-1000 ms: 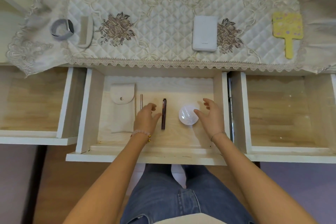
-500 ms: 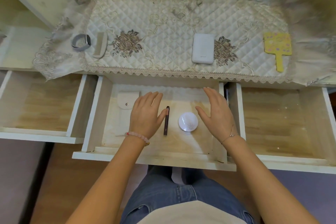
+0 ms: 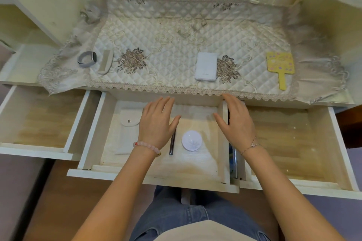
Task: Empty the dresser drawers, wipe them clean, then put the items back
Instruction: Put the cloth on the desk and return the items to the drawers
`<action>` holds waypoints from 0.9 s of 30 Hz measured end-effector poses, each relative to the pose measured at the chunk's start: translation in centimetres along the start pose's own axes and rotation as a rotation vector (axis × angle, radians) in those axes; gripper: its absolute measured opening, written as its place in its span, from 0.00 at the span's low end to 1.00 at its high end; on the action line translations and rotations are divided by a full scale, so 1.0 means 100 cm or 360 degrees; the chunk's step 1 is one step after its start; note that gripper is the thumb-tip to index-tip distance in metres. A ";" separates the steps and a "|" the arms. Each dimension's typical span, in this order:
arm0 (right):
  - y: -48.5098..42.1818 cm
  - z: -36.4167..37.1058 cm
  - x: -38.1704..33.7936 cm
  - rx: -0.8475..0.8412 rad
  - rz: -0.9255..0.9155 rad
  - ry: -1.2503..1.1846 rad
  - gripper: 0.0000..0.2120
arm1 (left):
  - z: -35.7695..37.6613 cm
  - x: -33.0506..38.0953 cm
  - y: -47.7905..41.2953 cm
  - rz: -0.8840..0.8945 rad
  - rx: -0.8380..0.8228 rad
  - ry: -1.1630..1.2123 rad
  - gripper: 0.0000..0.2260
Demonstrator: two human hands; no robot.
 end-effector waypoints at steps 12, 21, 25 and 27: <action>-0.049 0.012 0.042 -0.0134 0.0242 -0.0342 0.27 | -0.001 -0.007 -0.019 -0.0176 0.0065 -0.0034 0.23; -0.101 0.066 0.099 0.0073 0.0971 -0.0871 0.23 | 0.001 -0.018 -0.040 -0.0236 0.0004 0.0017 0.23; -0.110 0.075 0.107 0.0124 0.1175 -0.0741 0.26 | 0.007 -0.027 -0.046 -0.0245 -0.0031 0.0058 0.23; -0.111 0.076 0.107 0.0117 0.1261 -0.0643 0.27 | 0.009 -0.030 -0.047 -0.0236 -0.0025 0.0055 0.22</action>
Point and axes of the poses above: each hand's wrist, its own y-axis away from the middle knuckle, its own z-axis out of the palm, x = y × z, the point moved 10 cm from there along -y, towards the middle knuckle, and after that the axes turned 13 degrees about -z, right-handed, at the moved point
